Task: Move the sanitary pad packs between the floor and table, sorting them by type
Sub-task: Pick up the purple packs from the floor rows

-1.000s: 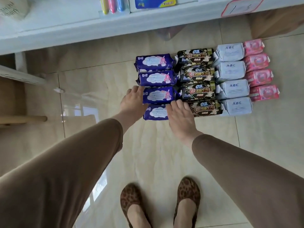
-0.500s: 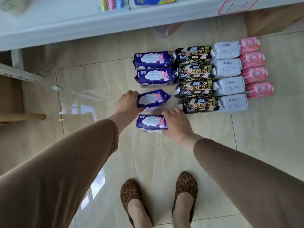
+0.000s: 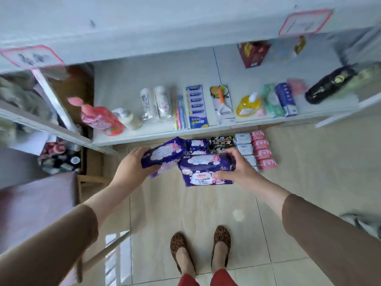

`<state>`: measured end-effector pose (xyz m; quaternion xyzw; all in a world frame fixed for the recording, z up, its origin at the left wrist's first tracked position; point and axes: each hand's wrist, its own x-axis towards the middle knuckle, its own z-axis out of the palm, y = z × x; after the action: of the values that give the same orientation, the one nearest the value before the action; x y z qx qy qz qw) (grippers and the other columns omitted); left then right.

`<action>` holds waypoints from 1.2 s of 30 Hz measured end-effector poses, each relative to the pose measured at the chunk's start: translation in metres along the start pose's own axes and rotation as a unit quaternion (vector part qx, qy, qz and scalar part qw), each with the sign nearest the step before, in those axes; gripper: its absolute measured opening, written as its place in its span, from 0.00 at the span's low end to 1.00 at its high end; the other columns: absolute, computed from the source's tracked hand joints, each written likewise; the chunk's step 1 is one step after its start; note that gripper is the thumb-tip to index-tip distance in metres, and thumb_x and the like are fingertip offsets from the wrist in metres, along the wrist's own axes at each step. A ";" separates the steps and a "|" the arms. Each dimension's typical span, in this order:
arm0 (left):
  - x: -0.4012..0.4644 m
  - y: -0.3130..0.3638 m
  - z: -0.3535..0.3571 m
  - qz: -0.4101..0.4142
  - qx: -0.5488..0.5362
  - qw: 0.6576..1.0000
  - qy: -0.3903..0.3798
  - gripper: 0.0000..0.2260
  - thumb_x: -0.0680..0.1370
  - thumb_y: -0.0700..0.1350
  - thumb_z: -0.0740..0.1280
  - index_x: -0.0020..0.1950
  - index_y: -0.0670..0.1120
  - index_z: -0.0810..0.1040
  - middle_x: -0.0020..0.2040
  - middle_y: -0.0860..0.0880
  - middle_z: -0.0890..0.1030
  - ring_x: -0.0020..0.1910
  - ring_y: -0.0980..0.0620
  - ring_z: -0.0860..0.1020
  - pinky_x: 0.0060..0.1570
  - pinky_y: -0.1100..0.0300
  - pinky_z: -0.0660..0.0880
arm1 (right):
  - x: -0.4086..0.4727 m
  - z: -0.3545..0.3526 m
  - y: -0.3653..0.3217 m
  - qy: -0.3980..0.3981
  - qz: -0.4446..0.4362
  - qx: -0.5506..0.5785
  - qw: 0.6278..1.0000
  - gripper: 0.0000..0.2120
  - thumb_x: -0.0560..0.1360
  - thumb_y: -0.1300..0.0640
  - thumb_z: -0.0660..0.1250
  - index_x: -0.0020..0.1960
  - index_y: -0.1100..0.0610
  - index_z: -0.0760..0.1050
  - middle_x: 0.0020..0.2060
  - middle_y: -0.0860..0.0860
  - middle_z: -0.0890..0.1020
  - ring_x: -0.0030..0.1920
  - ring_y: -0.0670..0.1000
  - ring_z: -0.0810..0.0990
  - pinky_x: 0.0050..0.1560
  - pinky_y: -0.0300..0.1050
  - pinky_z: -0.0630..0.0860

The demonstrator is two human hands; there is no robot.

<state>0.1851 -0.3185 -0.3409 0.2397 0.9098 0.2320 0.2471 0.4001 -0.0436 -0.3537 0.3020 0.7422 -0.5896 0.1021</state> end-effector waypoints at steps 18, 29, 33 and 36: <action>0.024 0.208 -0.331 0.185 0.041 0.967 0.172 0.22 0.69 0.55 0.76 0.60 0.51 0.79 0.49 0.52 0.77 0.44 0.51 0.75 0.44 0.57 0.71 | -0.067 -0.140 -0.349 0.107 -0.208 0.082 0.969 0.27 0.61 0.46 0.82 0.57 0.42 0.78 0.52 0.46 0.86 0.54 0.50 0.84 0.59 0.51 0.79; 0.180 0.330 -0.377 0.212 0.067 0.957 0.186 0.18 0.69 0.56 0.75 0.55 0.50 0.80 0.45 0.54 0.75 0.41 0.54 0.74 0.36 0.63 0.66 | 0.038 -0.240 -0.416 0.103 -0.225 0.040 0.968 0.28 0.62 0.48 0.82 0.59 0.46 0.77 0.50 0.42 0.85 0.47 0.41 0.83 0.43 0.32 0.77; 0.244 0.347 -0.393 0.200 0.102 0.958 0.177 0.19 0.70 0.54 0.75 0.56 0.47 0.80 0.49 0.48 0.75 0.47 0.47 0.75 0.43 0.57 0.68 | 0.083 -0.250 -0.433 0.109 -0.225 0.045 0.967 0.23 0.67 0.55 0.81 0.59 0.48 0.77 0.50 0.44 0.85 0.49 0.46 0.83 0.46 0.36 0.78; 0.294 0.349 -0.405 0.190 0.113 0.960 0.171 0.19 0.70 0.52 0.75 0.57 0.46 0.80 0.50 0.49 0.74 0.47 0.48 0.75 0.45 0.57 0.70 | 0.119 -0.250 -0.443 0.120 -0.223 0.051 0.966 0.23 0.68 0.58 0.80 0.60 0.49 0.77 0.52 0.47 0.85 0.52 0.52 0.83 0.53 0.47 0.82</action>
<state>-0.1538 -0.0085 0.0599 0.3911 0.8965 0.2076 0.0100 0.1047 0.1752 0.0174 0.2018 0.7666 -0.5940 -0.1371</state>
